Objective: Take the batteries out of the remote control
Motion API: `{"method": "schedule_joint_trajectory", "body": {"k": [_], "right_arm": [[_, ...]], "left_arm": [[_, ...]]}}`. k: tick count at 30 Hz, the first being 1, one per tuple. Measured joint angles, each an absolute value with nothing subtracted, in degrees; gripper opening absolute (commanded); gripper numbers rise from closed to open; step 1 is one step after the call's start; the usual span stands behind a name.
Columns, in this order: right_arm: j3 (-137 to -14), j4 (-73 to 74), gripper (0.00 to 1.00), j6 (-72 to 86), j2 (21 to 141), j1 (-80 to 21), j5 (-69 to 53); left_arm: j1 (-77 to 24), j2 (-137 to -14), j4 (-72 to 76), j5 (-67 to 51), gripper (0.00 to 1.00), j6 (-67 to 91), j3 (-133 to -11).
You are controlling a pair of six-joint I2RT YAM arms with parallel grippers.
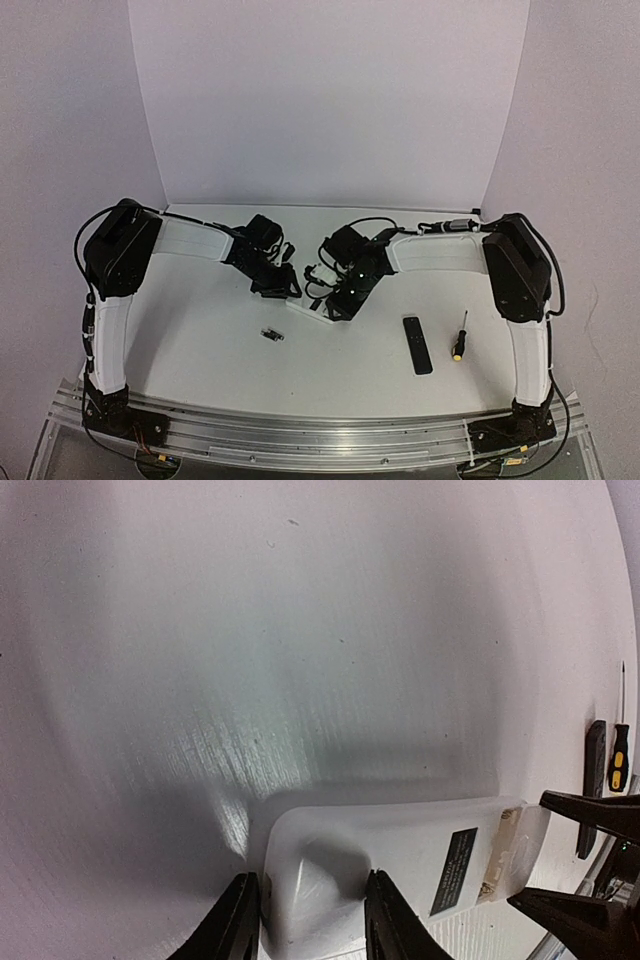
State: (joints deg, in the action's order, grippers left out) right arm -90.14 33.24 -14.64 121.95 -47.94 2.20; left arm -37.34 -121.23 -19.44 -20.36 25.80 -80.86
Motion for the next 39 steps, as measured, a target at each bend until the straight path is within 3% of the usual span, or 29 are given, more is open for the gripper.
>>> {"method": "schedule_joint_trajectory", "body": {"k": [39], "right_arm": [[-93.6, 37.0, 0.23, -11.8, 124.5, -48.1, 2.5]], "left_arm": [[-37.3, -121.2, -19.5, -20.4, 0.36, 25.5, -80.9]]}}
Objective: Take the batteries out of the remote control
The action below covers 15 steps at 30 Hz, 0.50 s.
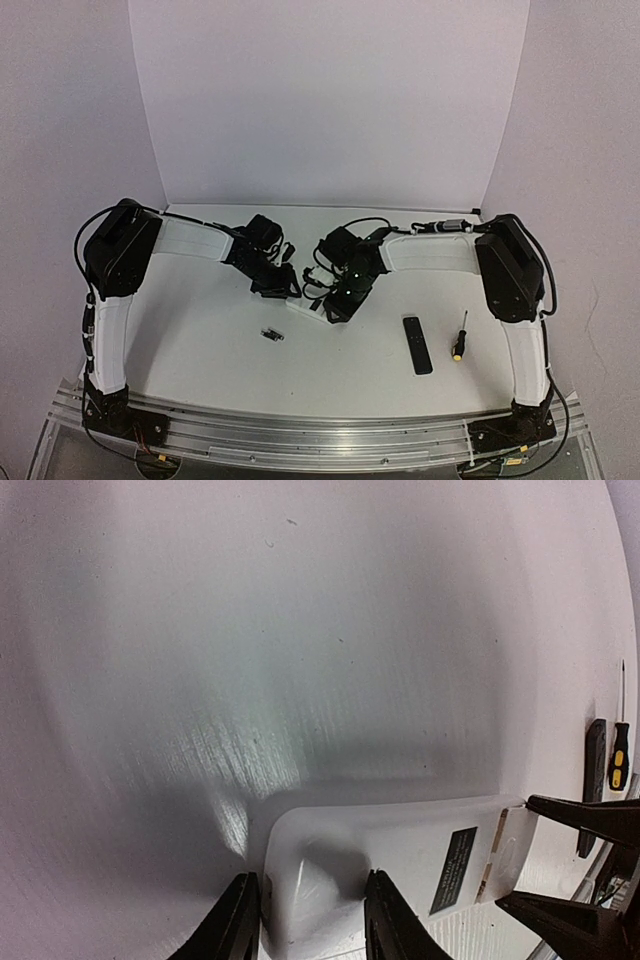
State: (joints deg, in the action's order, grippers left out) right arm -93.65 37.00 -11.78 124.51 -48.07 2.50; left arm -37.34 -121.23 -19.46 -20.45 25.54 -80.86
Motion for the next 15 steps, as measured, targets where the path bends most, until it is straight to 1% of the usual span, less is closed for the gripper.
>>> {"method": "schedule_joint_trajectory", "body": {"k": [15], "right_arm": [[-93.8, 37.3, 0.22, -11.5, 124.5, -48.6, 4.3]], "left_arm": [[-37.3, -121.2, -19.5, -20.6, 0.35, 25.3, -80.9]]}}
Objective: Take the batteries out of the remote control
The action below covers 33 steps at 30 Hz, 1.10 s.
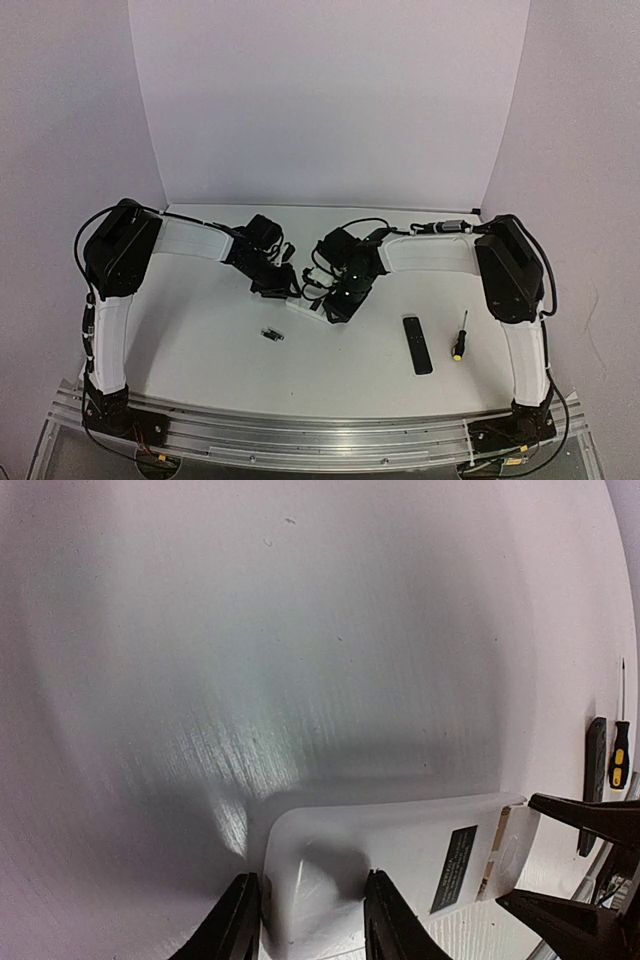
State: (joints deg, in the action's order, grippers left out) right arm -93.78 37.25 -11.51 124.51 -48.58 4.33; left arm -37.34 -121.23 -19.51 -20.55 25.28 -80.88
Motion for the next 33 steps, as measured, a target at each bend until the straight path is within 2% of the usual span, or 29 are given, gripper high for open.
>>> {"method": "schedule_joint_trajectory", "body": {"k": [33], "right_arm": [[-93.4, 37.5, 0.2, -11.7, 124.2, -48.7, 6.4]], "left_arm": [[-37.3, -121.3, -21.0, -20.8, 0.36, 24.8, -81.4]]}}
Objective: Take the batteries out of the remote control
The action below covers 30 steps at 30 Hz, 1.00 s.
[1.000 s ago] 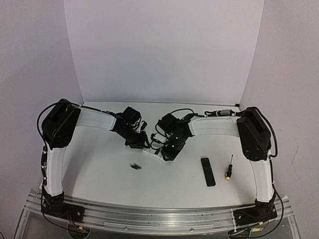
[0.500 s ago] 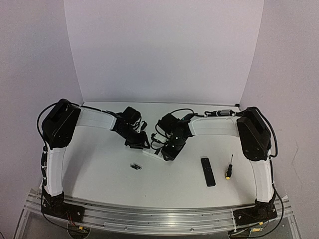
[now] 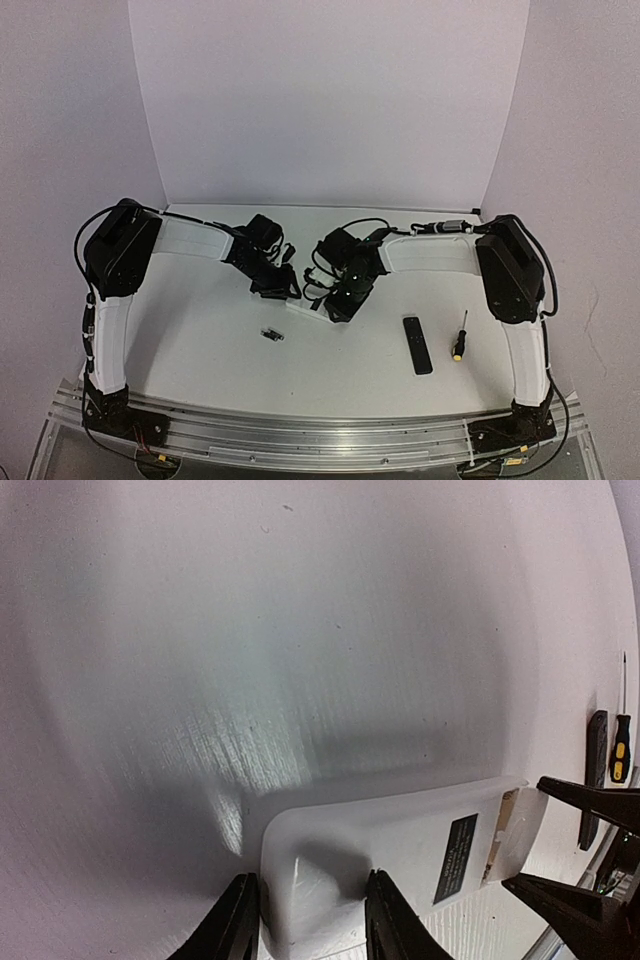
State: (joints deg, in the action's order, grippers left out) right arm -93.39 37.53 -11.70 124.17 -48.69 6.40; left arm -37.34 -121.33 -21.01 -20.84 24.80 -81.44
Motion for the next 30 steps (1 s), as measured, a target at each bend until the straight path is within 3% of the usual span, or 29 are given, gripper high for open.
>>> {"method": "schedule_joint_trajectory", "body": {"k": [30], "right_arm": [[-93.8, 39.8, 0.18, -11.7, 123.2, -48.4, 5.0]], "left_arm": [[-37.3, -122.1, -21.9, -21.1, 0.36, 24.0, -82.9]]}}
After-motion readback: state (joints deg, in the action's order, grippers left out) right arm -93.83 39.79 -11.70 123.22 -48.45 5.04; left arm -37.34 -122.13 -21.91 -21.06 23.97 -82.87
